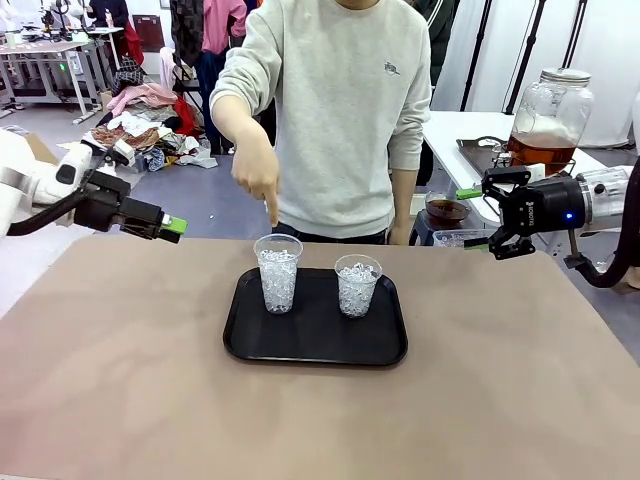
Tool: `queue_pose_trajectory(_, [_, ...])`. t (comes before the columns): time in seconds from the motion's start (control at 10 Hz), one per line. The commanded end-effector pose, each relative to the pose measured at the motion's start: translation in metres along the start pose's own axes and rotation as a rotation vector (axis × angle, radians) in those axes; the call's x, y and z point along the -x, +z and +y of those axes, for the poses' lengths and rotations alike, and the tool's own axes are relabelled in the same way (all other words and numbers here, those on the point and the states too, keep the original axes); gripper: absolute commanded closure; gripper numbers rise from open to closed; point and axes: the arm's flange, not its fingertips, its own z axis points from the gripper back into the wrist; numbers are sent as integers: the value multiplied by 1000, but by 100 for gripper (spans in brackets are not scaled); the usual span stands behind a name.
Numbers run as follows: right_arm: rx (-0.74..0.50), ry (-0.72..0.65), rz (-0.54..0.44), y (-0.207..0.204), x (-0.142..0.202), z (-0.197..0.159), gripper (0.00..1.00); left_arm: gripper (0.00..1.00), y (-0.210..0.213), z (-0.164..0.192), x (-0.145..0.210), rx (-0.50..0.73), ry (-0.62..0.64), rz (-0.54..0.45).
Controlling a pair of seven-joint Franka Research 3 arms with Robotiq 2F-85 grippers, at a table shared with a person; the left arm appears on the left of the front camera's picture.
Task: Pour the drink into the iced cup.
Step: Pick up the iced cup indicated by the human and present it to them.
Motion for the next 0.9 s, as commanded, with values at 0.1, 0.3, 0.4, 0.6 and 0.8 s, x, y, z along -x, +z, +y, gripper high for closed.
queue_pose_trajectory(0.1, [0, 2, -3, 0, 0, 1, 0, 0, -6, -5, 7, -36, -11, -54])
queue_pose_trajectory(0.3, [0, 2, -3, 0, 0, 1, 0, 0, -2, 1, 1, -28, -20, -11])
queue_pose_trajectory(0.4, [0, 2, -3, 0, 0, 1, 0, 0, -2, 1, 1, -28, -20, -11])
queue_pose_trajectory(0.6, [0, 2, -3, 0, 0, 1, 0, 0, -2, 1, 1, -28, -20, -11])
queue_pose_trajectory(0.8, [0, 2, -3, 0, 0, 1, 0, 0, -9, 1, 6, -76, -95, -19])
